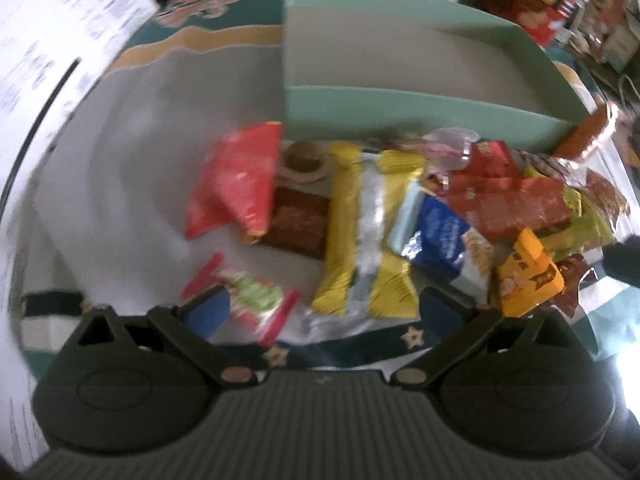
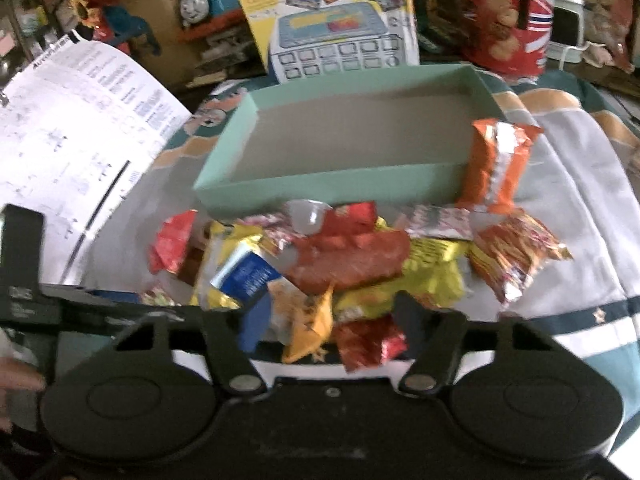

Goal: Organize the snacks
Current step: 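Grasp the yellow wafer bar with the left tool while the right tool grasps the blue biscuit packet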

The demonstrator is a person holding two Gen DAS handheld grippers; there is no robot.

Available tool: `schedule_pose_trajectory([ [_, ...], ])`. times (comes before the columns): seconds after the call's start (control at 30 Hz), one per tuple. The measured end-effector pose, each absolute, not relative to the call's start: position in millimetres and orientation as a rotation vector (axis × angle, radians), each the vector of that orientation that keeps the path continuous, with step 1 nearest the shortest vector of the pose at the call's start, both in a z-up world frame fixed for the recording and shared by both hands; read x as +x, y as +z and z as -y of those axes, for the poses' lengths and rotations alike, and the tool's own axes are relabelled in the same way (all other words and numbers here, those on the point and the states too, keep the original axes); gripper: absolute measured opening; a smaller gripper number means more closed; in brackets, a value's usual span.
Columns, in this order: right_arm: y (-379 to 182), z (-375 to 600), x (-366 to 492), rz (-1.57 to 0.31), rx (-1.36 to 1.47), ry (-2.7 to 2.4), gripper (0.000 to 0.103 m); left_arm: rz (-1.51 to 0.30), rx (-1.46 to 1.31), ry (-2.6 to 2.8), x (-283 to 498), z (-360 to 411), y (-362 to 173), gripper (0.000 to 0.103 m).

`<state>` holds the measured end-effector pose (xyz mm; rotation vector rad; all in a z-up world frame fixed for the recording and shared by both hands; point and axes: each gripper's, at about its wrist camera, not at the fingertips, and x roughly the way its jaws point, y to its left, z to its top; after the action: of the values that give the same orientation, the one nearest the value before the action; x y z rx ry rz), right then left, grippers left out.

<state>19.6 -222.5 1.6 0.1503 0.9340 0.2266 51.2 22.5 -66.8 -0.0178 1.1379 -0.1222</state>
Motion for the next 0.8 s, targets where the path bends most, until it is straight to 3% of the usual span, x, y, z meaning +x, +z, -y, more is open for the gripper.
schedule_pose_trajectory([
  [0.17, -4.3, 221.2, 29.6, -0.948, 0.183, 0.271, 0.061, -1.128, 0.053, -0.171, 65.2, 0.3, -77.2, 0.08],
  [0.23, -6.9, 220.1, 34.9, -0.97, 0.203, 0.303, 0.061, -1.128, 0.067, -0.17, 70.2, 2.6, -80.3, 0.064],
  [0.27, -8.2, 218.4, 38.2, -0.979, 0.209, 0.324, 0.061, -1.133, 0.06, -0.172, 71.8, 1.5, -80.8, 0.051],
  [0.8, -53.4, 131.1, 88.2, -1.066, -0.203, 0.648, 0.061, -1.187, -0.047, -0.12, 71.2, -55.2, -81.6, 0.068],
])
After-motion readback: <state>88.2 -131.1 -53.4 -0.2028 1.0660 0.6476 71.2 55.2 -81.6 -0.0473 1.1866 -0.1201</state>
